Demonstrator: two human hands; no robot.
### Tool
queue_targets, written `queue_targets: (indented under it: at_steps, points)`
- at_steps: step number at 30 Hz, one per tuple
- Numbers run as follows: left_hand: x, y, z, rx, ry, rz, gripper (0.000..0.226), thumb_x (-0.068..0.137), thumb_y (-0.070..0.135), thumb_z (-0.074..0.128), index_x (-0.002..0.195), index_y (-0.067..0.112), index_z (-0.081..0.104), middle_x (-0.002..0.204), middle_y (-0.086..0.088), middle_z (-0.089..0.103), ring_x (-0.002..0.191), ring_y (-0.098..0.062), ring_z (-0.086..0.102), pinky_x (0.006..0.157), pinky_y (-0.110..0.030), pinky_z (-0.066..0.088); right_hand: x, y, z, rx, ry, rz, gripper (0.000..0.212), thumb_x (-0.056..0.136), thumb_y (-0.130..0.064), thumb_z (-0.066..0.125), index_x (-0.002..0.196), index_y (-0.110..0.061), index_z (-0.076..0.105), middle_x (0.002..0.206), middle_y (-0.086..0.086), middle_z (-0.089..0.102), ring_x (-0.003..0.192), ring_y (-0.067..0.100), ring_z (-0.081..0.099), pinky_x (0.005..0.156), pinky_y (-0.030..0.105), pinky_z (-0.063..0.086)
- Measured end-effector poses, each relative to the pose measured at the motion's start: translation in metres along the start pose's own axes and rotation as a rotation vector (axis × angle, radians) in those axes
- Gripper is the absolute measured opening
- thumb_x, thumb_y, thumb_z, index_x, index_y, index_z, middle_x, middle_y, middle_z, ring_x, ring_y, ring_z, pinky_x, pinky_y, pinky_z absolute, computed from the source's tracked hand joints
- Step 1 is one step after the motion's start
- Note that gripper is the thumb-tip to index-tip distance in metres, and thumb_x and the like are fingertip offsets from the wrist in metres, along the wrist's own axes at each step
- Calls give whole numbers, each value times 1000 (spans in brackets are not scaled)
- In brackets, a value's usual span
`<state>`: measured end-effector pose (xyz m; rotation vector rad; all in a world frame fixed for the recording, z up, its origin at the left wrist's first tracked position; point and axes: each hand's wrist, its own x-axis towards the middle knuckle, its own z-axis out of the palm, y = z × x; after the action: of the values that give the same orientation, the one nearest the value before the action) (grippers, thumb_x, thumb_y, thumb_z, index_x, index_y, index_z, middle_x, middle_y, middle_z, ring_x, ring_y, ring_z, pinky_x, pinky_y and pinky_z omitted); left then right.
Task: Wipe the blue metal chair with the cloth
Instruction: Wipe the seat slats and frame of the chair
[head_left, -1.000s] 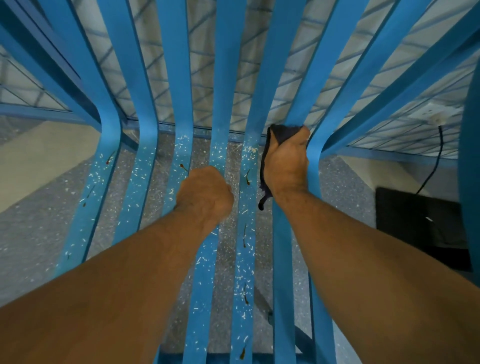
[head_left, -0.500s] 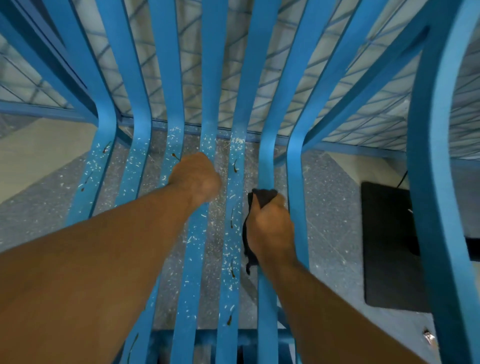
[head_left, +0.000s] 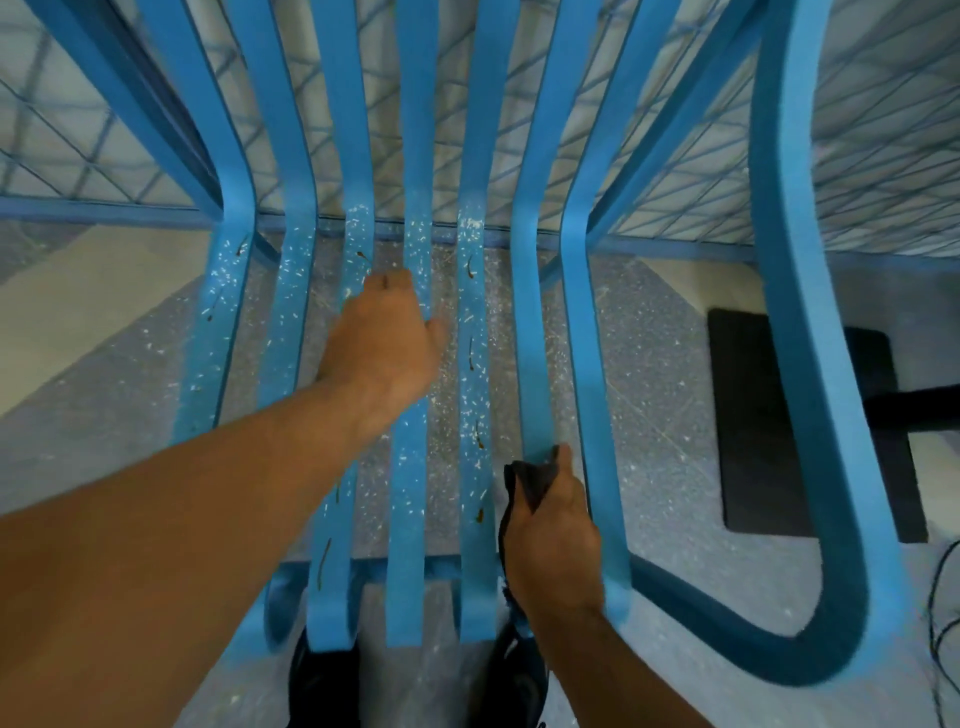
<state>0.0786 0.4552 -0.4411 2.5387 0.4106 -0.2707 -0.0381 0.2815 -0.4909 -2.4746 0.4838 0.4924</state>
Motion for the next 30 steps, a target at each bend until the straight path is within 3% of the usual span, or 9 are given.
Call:
queue_targets:
  at_steps: [3,6,10,13,16,18,23,27,30]
  points:
    - [-49,-6,5,-67,33,72,41,97,29,52,135,13,49,129,-7,54,107,-24,58,88,-34,48,-22,7,-1,59,-28,56,63,94,-55,40,150,-31,23,134,1,54,118,28,55,100,48,47]
    - [-100,-14,18,-204,-48,83,22,98,26,52,115,17,63,102,0,65,79,-9,62,72,-21,52,-44,16,1,136,-39,53,72,86,-65,33,151,-38,15,125,-2,53,111,22,58,95,47,51]
    - [-147,-19,41,-268,-124,30,21,98,28,52,110,21,67,96,8,67,77,0,59,68,-9,44,-59,29,-3,123,-111,37,73,98,-39,47,153,-38,-2,130,2,47,109,21,57,94,45,50]
    - [-168,-14,55,-304,-170,18,27,98,30,52,119,21,66,107,5,69,87,-5,61,77,-14,46,-62,35,-11,143,-175,15,73,94,-51,46,150,-48,-2,132,1,49,107,24,59,91,45,51]
    - [-180,-1,64,-404,-258,1,31,99,29,50,125,19,62,119,3,65,102,-8,60,87,-18,46,-70,45,-20,112,-176,-70,64,93,-49,44,150,-41,16,139,-2,50,118,19,54,96,39,48]
    - [-185,8,68,-508,-383,-57,31,100,30,48,127,23,60,120,4,63,104,-9,60,91,-23,48,-76,52,-23,75,-190,-98,65,95,-49,42,151,-40,11,145,-2,47,122,19,53,97,39,49]
    - [-191,14,75,-650,-538,-209,30,98,31,46,81,20,67,80,0,65,75,-17,63,76,-39,55,-81,60,-25,8,-210,-201,74,88,-61,23,151,-34,-5,159,-3,25,136,20,39,105,38,41]
    - [-196,14,69,-776,-598,-289,28,97,32,49,78,19,66,80,-3,65,77,-14,62,75,-32,49,-84,61,-27,-20,-134,-304,78,92,-71,17,153,-23,13,157,7,28,138,26,33,111,45,36]
    - [-201,10,65,-841,-631,-343,27,96,29,50,93,7,66,95,-15,68,88,-18,63,87,-38,50,-89,62,-30,-114,-50,-376,65,94,-53,38,150,-21,30,150,12,37,130,32,39,107,46,38]
